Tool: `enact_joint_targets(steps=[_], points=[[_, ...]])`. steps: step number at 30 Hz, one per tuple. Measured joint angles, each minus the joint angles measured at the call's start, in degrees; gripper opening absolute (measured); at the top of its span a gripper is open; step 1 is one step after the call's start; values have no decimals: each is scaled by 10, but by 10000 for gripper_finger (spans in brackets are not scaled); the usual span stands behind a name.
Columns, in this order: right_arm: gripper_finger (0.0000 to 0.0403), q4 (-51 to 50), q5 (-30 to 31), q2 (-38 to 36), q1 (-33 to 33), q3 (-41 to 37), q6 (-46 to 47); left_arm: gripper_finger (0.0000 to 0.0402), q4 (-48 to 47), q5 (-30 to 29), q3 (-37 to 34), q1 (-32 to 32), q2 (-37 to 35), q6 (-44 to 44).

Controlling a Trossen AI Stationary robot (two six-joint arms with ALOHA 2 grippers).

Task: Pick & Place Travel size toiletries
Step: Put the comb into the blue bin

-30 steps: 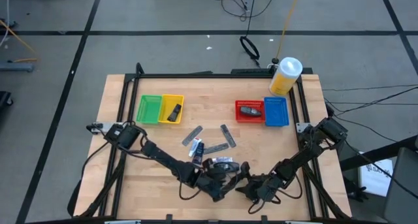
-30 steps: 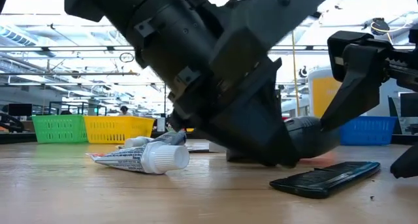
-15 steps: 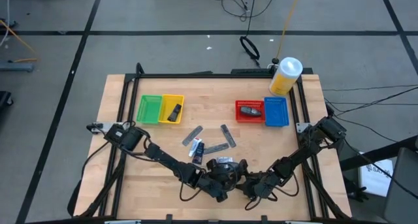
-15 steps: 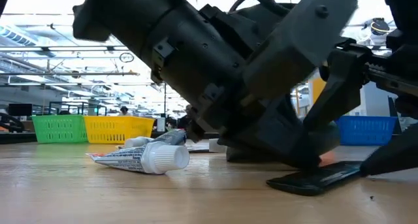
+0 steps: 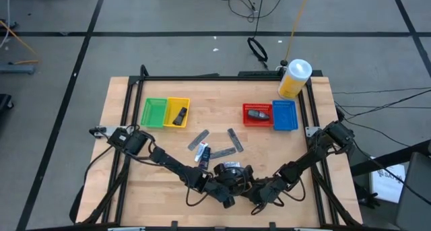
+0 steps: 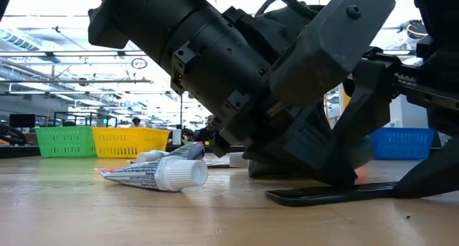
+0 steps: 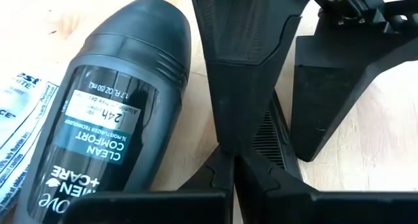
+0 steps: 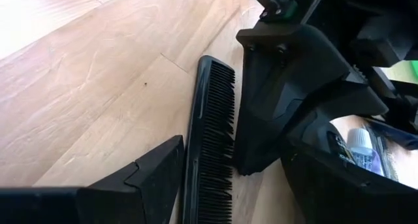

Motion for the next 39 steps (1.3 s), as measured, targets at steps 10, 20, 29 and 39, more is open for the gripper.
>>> enact_joint_targets(steps=[10, 20, 29, 39], points=[[249, 15, 31, -3, 12, 0, -5, 2, 15, 6, -1, -1, 6, 4], [249, -17, 44, -40, 16, -1, 41, 4, 40, 21, -1, 0, 7, 17], [249, -36, 39, -44, 15, -1, 65, 2, 85, 53, -2, -1, 9, 42], [242, -57, -34, -44, 13, -1, 103, 3, 96, 57, -1, -2, 9, 48]])
